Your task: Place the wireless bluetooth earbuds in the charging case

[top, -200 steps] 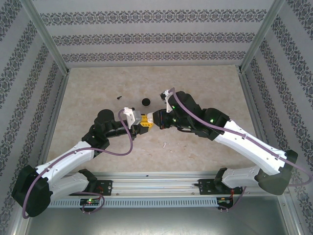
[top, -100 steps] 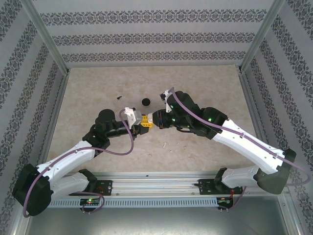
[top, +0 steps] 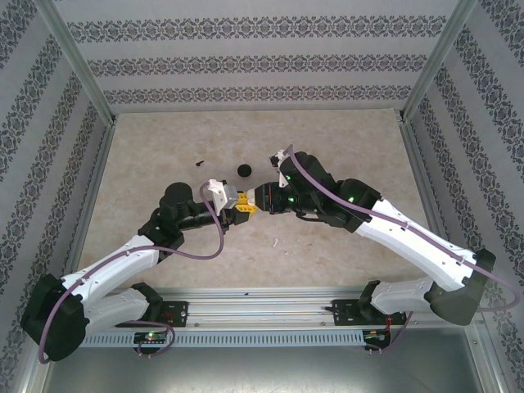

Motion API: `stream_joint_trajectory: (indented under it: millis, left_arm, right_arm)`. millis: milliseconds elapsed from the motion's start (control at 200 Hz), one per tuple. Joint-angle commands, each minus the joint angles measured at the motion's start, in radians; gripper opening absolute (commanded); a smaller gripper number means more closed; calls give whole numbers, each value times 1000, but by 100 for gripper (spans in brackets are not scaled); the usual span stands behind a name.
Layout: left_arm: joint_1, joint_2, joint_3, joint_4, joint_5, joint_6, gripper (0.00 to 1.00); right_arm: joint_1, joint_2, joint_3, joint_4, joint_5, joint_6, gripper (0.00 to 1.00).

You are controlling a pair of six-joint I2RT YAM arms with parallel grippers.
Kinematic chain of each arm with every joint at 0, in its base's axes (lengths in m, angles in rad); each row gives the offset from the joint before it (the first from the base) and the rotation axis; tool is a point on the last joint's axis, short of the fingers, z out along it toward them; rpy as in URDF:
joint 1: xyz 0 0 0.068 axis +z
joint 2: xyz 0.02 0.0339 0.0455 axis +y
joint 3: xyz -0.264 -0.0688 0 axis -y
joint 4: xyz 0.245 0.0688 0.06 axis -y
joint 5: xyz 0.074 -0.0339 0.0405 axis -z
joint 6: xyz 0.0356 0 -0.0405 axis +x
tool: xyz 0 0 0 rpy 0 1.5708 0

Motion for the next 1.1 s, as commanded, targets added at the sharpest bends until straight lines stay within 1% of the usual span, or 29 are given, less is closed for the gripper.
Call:
stream_joint_trajectory:
  millis: [0, 215, 330, 645, 839, 1094]
  left_arm:
    - [-8, -11, 27, 51, 9, -12, 13]
    - [-9, -13, 25, 50, 8, -12, 13]
    - [-8, -12, 25, 48, 3, -12, 13]
    - [-8, -12, 26, 44, -22, -12, 13]
    - [-8, -14, 29, 44, -27, -11, 13]
    - [-8, -18, 25, 55, -32, -19, 13]
  right_arm:
    - [-19, -3, -25, -13, -1, 10, 29]
    - [-27, -7, -63, 45, -67, 4, 21]
    - [-27, -21, -87, 75, -82, 4, 17]
    - [-27, -69, -137, 109, -33, 50, 13]
    - [-27, -73, -159, 149, -30, 80, 13]
    - [-27, -130, -241, 269, -26, 94, 12]
